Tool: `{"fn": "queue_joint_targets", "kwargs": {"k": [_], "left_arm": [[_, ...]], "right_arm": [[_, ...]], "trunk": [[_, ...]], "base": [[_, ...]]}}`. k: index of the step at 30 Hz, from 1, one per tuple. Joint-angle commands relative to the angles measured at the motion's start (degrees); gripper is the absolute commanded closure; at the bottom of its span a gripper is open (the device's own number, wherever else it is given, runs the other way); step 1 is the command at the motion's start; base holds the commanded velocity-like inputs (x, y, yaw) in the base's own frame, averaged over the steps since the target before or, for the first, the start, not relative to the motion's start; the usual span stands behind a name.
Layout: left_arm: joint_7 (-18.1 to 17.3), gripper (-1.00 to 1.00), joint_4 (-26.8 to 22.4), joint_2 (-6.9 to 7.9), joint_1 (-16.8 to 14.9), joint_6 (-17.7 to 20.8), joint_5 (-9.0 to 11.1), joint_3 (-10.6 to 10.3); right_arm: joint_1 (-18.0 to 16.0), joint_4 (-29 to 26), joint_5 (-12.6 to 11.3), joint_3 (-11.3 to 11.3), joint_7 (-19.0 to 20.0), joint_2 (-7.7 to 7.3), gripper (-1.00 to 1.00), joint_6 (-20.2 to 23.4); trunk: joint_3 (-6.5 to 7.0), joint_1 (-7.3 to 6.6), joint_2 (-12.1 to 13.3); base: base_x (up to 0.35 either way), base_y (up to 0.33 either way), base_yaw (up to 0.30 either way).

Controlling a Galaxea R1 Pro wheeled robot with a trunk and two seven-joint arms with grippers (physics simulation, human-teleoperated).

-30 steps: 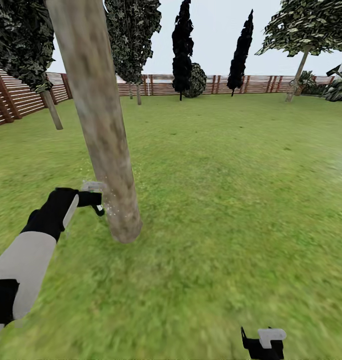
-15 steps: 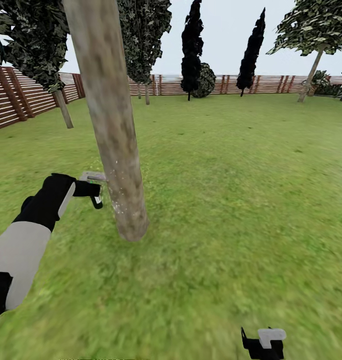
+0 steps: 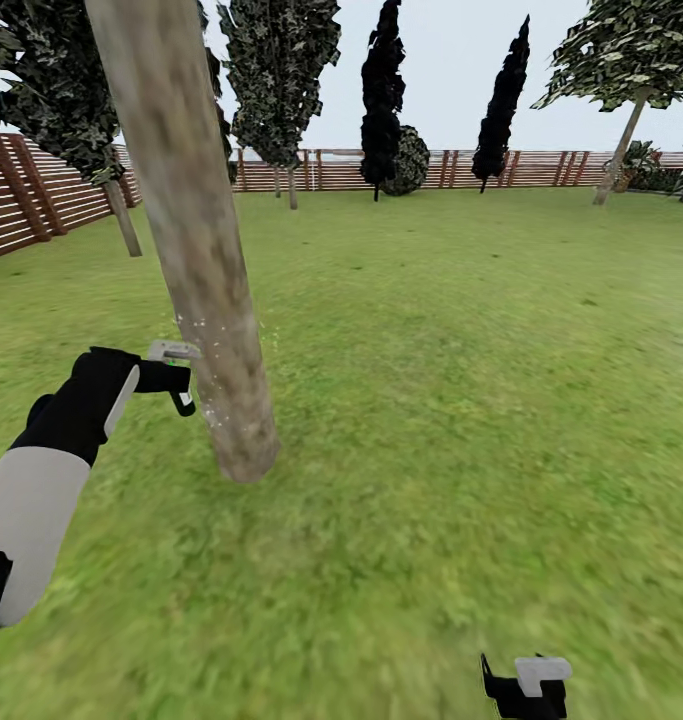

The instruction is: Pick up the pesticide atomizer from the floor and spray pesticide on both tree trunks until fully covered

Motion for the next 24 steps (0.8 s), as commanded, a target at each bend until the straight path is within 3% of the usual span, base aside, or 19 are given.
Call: {"fn": "queue_joint_targets", "kwargs": {"k": [1,3,7,8,11,14,24], "left_arm": [[0.2,1.0,0.1,0.04,0.1,0.0,0.0,0.0],[0.4,1.0,0.8,0.53,3.1,-0.6,-0.2,1.0],[0.4,1.0,0.9,3.55,7.5,-0.9,-0.2,3.0],[0.5,1.0,0.9,3.6,7.7,-0.9,-0.2,2.9],[0.6,1.0,0.9,3.17,7.9,-0.9,-0.2,2.8],[1.0,1.0,0.7,0.85,7.9,-0.8,-0.2,3.0],[6.3,1.0,0.1,0.48,7.6,-0.6,-0.1,3.0]], "right_arm": [[0.0,0.0,0.0,0.0,0.0,0.0,-1.0,0.0],[0.0,0.0,0.0,0.0,0.0,0.0,-1.0,0.0],[0.0,0.0,0.0,0.0,0.0,0.0,-1.0,0.0],[0.0,0.0,0.0,0.0,0.0,0.0,-1.0,0.0],[0.0,0.0,0.0,0.0,0.0,0.03,-1.0,0.0],[0.0,0.0,0.0,0.0,0.0,0.08,-1.0,0.0],[0.0,0.0,0.0,0.0,-0.1,0.02,-1.0,0.0]], "trunk": [[0.0,0.0,0.0],[0.0,0.0,0.0],[0.0,0.0,0.0],[0.0,0.0,0.0],[0.0,0.0,0.0],[0.0,0.0,0.0],[0.0,0.0,0.0]], "base": [[0.0,-0.271,0.0],[0.0,-0.271,0.0],[0.0,-0.271,0.0],[0.0,-0.271,0.0],[0.0,-0.271,0.028],[0.0,-0.271,0.236],[0.106,-0.264,0.216]]}}
